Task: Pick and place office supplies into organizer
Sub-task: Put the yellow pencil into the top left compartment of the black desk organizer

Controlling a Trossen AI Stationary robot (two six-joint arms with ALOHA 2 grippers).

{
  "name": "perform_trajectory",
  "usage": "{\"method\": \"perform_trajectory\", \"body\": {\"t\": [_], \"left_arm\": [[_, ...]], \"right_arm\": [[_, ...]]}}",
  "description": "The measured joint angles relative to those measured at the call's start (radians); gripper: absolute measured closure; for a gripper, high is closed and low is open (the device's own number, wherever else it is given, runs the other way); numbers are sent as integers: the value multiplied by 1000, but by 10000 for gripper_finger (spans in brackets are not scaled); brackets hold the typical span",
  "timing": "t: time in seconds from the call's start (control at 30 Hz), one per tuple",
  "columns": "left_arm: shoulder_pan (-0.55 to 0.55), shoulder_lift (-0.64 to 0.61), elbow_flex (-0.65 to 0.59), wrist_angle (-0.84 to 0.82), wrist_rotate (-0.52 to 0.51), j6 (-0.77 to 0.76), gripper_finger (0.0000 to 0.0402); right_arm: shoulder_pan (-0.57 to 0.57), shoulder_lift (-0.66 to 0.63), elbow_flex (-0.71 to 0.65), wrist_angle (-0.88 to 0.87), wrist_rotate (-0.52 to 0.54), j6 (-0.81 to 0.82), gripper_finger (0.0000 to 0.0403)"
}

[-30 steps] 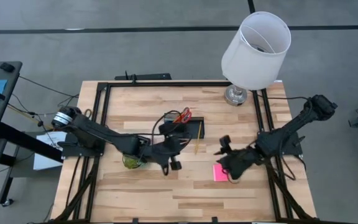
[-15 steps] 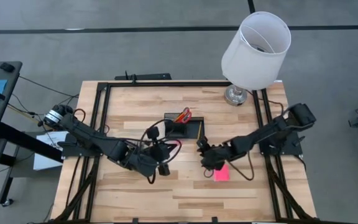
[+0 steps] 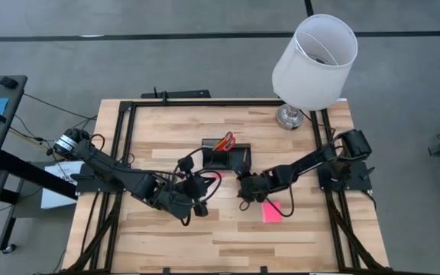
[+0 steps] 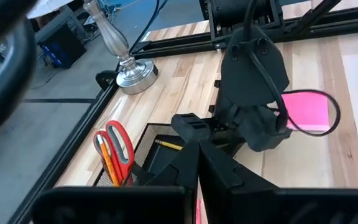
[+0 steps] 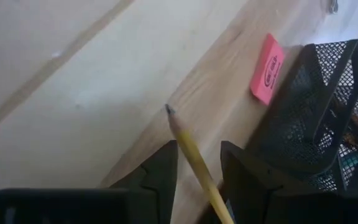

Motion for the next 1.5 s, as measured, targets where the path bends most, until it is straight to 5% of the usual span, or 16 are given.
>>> {"method": "perform_trajectory", "body": {"t": [0.33, 0.47, 0.8, 0.9, 1.0, 1.1, 1.5], "left_arm": [[-11, 0, 0, -6, 2, -57, 401], [-37, 0, 0, 0, -107, -52, 402], [-104, 0, 0, 0, -193, -27, 402], [-116, 0, 0, 2, -195, -28, 402], [-126, 0, 0, 3, -195, -43, 402], [-135, 0, 0, 3, -194, -55, 402], [-160, 0, 0, -2, -194, -53, 402]], "right_arm": [[-1, 0, -1, 14, 12, -15, 384], [29, -34, -7, 50, 94, 40, 378], [26, -418, -3, 203, 99, 304, 385], [-52, -521, -3, 274, 18, 403, 379], [-174, -567, -3, 339, -205, 499, 388], [-274, -554, -3, 371, -336, 540, 390], [-363, -272, -3, 583, -346, 478, 389]]}}
